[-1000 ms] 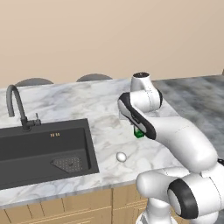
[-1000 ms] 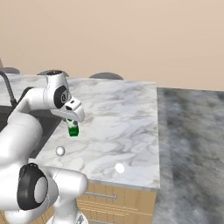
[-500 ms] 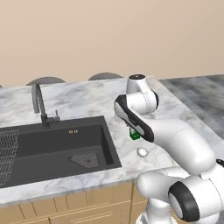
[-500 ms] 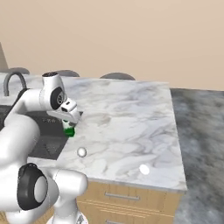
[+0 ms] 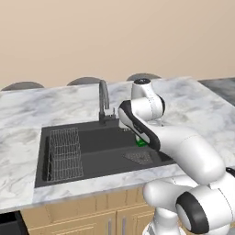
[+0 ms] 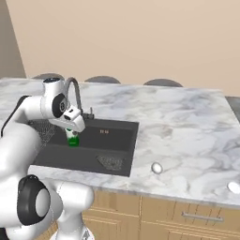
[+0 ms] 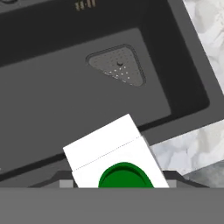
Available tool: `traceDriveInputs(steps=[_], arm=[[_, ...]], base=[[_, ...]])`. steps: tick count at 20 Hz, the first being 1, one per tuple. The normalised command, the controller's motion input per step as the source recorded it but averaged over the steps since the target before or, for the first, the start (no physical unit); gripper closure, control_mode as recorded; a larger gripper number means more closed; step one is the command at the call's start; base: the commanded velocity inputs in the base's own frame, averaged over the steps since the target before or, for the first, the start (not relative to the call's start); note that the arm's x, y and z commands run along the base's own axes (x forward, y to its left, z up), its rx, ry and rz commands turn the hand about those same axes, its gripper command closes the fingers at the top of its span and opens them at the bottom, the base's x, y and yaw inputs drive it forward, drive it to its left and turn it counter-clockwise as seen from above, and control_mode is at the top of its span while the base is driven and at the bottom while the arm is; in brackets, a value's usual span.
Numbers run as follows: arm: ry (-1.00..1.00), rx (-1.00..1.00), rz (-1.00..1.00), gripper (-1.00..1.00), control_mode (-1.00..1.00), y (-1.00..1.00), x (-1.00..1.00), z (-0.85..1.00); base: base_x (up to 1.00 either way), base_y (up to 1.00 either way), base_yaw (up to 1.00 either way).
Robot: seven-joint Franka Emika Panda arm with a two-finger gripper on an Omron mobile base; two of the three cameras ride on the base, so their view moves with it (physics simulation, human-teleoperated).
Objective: Gather the eggs and milk located in the vicinity of the sink area and place them right next to the bowl.
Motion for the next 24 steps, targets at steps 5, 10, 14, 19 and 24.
traceDriveInputs(steps=[5,10,14,19,24], arm=[[0.0,0.0,0.0,1.0,1.0,0.0,0.0,0.0],[0.0,0.0,0.0,1.0,1.0,0.0,0.0,0.0],[0.0,0.0,0.0,1.0,1.0,0.0,0.0,0.0],[0.0,0.0,0.0,1.0,1.0,0.0,0.0,0.0],[0.0,0.0,0.0,1.0,-1.0,0.0,0.0,0.0]], base=[[-0.01,0.96,-0.01],[0.0,0.99,-0.01],[0.0,1.0,-0.02],[0.0,0.93,-0.07],[0.0,0.37,-0.08]])
